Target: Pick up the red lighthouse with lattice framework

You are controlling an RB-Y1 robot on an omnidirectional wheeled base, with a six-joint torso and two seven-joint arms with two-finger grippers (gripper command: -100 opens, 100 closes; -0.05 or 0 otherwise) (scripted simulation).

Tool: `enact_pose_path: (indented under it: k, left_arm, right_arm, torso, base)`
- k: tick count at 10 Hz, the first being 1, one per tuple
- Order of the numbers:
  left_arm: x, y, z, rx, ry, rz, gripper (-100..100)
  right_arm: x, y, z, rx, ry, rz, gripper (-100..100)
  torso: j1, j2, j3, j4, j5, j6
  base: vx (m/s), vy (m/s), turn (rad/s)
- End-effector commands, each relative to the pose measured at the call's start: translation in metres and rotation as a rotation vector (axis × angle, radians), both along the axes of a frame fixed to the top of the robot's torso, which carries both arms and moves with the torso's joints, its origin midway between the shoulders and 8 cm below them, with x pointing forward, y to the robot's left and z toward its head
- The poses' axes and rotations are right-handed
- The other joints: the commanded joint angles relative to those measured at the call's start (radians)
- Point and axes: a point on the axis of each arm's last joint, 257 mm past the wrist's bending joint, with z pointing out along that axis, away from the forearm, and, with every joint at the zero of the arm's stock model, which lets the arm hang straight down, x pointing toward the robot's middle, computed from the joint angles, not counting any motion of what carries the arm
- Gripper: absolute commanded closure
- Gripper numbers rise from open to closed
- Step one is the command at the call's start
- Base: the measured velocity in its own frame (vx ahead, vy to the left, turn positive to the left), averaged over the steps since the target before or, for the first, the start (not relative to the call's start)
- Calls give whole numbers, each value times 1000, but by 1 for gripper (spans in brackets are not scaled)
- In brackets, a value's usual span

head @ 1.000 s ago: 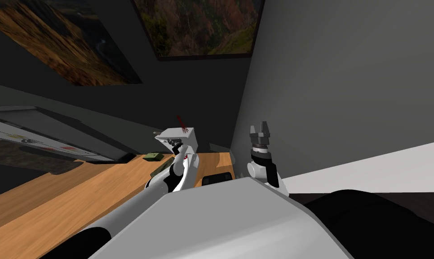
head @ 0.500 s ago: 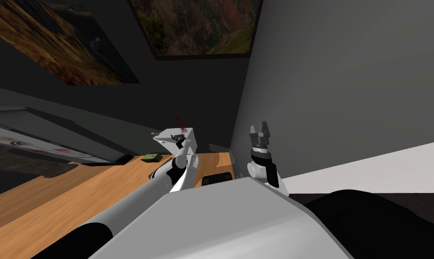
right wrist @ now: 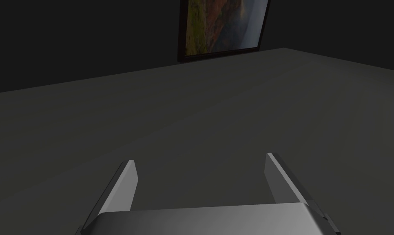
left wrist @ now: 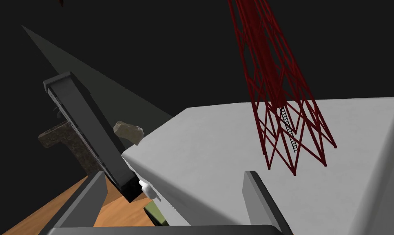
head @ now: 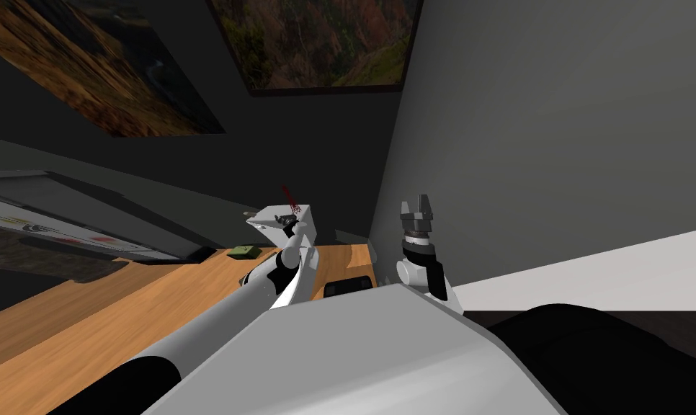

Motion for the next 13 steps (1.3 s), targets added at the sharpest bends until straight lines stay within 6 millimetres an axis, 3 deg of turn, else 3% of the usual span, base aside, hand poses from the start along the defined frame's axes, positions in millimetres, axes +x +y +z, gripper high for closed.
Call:
enact_pose_path:
  k: [1, 3, 4, 7, 9, 10, 11, 13]
  left_arm:
    - [0, 0, 0, 0, 0, 0, -100]
    - [0, 0, 0, 0, 0, 0, -100]
    - [2, 3, 21, 34, -20, 12, -100]
    - [3, 4, 28, 47, -28, 17, -100]
    - [3, 11, 56, 92, -54, 41, -100]
    - [3, 11, 56, 92, -54, 41, -100]
    - [2, 17, 77, 125, -74, 61, -100]
    - [2, 17, 77, 125, -74, 61, -100]
  right_arm:
    - [0, 0, 0, 0, 0, 0, 0]
    - [0, 0, 0, 0, 0, 0, 0]
    - [0, 0, 0, 0, 0, 0, 0]
    - [0, 1, 0, 1, -1, 2, 0]
    - [0, 1, 1, 2, -3, 4, 0]
    - [1, 2, 1, 3, -4, 5, 0]
    - [1, 2, 1, 4, -5, 6, 0]
    - [1, 3, 2, 6, -7, 9, 0]
  torso:
    - [0, 0, 0, 0, 0, 0]
    - [0, 0, 0, 0, 0, 0]
    - [0, 0, 0, 0, 0, 0]
    - [-4, 11, 7, 2, -1, 2]
    - [-7, 14, 8, 3, -2, 5]
    - [-10, 20, 12, 4, -2, 7]
    - [-11, 22, 13, 5, -3, 8]
    - [-17, 29, 17, 6, -4, 12]
  base:
    - [10, -10, -31]
    - [-4, 4, 13]
    - [-82, 10, -100]
    - [-100, -6, -25]
    - [-112, -2, -81]
    - [-103, -3, -24]
    - [-138, -17, -57]
    - [-73, -3, -25]
